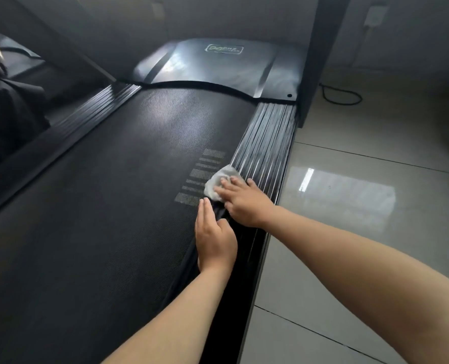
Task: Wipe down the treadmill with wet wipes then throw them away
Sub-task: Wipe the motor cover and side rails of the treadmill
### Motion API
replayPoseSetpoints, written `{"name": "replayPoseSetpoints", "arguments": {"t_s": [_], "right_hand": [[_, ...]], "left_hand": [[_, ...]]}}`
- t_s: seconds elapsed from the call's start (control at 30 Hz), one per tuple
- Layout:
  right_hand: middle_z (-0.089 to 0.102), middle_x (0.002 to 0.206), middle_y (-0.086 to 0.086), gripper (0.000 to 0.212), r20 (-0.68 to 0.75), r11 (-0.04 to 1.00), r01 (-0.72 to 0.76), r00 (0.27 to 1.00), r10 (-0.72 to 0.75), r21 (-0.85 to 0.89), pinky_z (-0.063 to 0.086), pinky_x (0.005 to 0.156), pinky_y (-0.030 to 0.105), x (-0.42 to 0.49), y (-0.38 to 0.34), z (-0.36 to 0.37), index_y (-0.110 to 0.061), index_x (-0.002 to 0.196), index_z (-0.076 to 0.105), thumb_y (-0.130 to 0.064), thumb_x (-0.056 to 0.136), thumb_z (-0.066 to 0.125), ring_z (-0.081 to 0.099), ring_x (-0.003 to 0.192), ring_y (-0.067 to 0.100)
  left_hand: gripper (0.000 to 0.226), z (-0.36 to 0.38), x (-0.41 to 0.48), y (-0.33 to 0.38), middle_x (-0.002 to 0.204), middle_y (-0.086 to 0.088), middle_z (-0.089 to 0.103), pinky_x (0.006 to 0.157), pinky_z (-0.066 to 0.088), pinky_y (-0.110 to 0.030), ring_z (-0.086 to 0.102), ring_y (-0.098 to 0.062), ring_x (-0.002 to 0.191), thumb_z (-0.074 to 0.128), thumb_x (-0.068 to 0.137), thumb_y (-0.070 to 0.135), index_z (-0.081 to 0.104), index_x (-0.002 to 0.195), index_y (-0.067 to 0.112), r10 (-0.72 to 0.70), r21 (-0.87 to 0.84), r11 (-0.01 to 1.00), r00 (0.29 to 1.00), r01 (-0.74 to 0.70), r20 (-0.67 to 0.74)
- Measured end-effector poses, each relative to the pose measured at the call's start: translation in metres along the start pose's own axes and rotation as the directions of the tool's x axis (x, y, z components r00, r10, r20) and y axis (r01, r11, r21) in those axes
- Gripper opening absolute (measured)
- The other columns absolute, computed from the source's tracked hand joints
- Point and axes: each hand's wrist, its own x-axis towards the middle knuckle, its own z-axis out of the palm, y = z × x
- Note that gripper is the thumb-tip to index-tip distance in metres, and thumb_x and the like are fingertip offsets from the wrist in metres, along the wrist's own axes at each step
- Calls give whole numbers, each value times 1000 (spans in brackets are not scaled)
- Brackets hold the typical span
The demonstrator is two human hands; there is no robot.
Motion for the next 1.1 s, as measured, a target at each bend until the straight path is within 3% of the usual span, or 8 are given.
{"name": "replayPoseSetpoints", "arguments": {"t_s": [0.13,0.27,0.4,0.57,0.7,0.83,1.0,1.1], "right_hand": [[13,166,-18,51,38,959,284,958,-284,-17,-6,121,52,-31,-5,14,-40,157,26,-41,107,32,5,155,10],[11,164,-25,53,64,919,387,922,-383,-73,-13,120,46,-44,8,8,-41,158,21,-46,104,24,3,153,2],[4,167,-17,53,35,990,95,995,-92,-108,-11,121,55,-25,22,-4,-38,160,14,-47,108,22,-3,154,5],[-1,169,-8,54,-50,988,-153,987,152,-14,-10,120,58,-19,23,-5,-32,161,10,-43,108,17,-6,155,15],[6,168,-13,53,-69,992,109,991,-114,-65,-11,122,51,-50,9,15,-36,160,17,-40,108,29,-3,155,9],[13,164,-20,57,-41,964,264,963,-265,-33,-16,122,46,-68,29,16,-39,157,25,-46,101,22,2,152,0],[0,168,-14,52,-101,981,-176,978,184,86,-13,120,57,-54,52,2,-36,160,13,-43,109,21,-11,154,7],[-6,169,-9,54,-121,927,-285,939,321,245,-11,121,53,-54,38,8,-31,161,11,-37,109,23,-15,154,12]], "left_hand": [[55,-2,0,1,164,-11,29,114,7,-7,25,-19,152,38,100,0,33,155,4,-12,-53,999,999,10,-33],[52,-2,-2,1,161,-10,35,122,17,-23,30,-19,150,37,102,3,37,154,5,25,-47,999,999,-27,-29],[64,0,-2,-1,159,-13,39,124,19,-29,33,-23,149,31,90,17,41,151,1,60,-37,997,998,-61,-18],[57,3,-4,-2,162,-9,33,126,17,-38,26,-22,152,36,98,4,35,154,4,105,32,994,994,-106,34],[67,3,-3,-2,161,-11,35,125,17,-38,28,-24,151,28,90,21,37,153,4,97,51,994,995,-98,26],[55,4,-5,-1,167,-4,21,127,5,-37,14,-15,155,33,104,14,27,158,11,142,179,970,982,-163,122],[63,6,-9,-1,169,6,10,126,-4,-42,2,-8,155,33,99,27,19,161,24,187,342,903,955,-259,230],[61,6,-9,0,169,6,11,126,-4,-44,1,-9,155,37,100,32,24,159,27,189,365,890,949,-274,253]]}}
